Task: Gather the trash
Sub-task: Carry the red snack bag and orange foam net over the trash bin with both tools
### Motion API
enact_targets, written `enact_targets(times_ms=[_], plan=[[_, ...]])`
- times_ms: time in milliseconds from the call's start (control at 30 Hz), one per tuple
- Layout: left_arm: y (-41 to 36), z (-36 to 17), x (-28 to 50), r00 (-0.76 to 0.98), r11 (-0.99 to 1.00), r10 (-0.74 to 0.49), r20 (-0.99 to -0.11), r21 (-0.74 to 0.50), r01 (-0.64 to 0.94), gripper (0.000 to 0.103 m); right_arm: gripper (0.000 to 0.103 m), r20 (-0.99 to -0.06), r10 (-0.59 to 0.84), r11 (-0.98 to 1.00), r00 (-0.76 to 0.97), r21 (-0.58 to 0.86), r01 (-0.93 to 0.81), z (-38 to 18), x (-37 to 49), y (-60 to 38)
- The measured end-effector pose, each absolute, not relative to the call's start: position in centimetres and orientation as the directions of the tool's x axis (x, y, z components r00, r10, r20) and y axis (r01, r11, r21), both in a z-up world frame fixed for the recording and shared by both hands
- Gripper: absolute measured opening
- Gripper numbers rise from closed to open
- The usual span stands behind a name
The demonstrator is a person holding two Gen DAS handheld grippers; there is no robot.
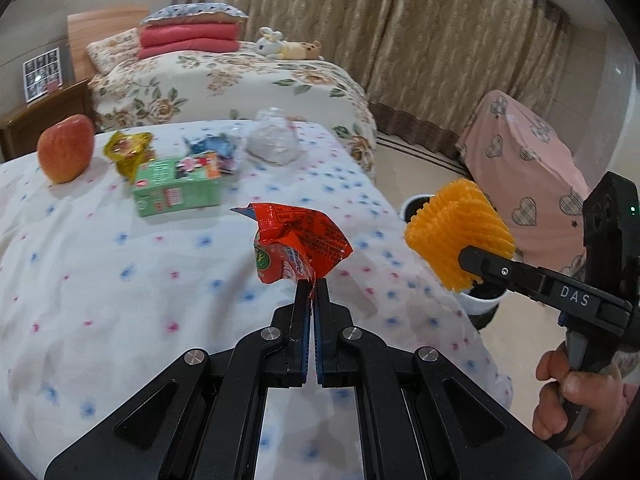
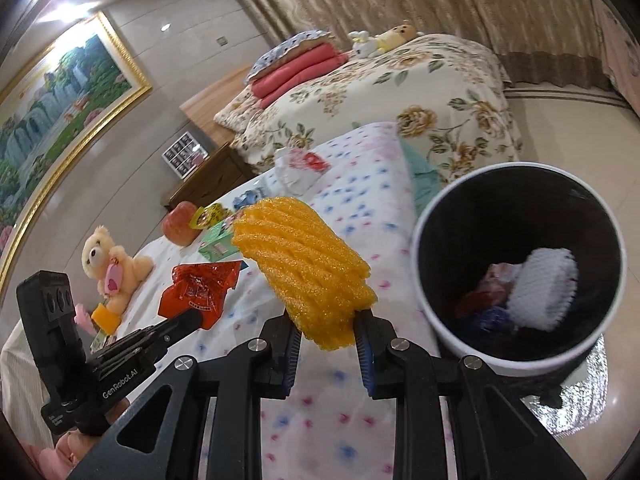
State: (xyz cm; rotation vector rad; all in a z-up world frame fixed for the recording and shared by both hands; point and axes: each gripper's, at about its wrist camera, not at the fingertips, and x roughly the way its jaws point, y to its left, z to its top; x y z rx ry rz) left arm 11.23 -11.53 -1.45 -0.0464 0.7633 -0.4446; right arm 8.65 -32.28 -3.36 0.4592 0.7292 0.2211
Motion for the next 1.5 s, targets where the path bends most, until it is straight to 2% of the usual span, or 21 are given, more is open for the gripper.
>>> enact_targets(times_ms=[600, 1500], plan=[[-18.8, -0.6, 10.4, 0.585, 0.85, -0.476, -0.657, -0.173, 0.497, 0.001, 0.025, -0.601, 0.236, 0.869, 0.764, 0.482, 0.11, -3.7, 6.1, -38.7], [-25.6, -0.9, 11.6, 0.531, 0.799, -0.502, -0.682, -0.132, 0.586, 0.001, 0.025, -0.637, 0.16, 0.856, 0.754, 0.47, 0.216, -4.7, 6.5, -43.9]])
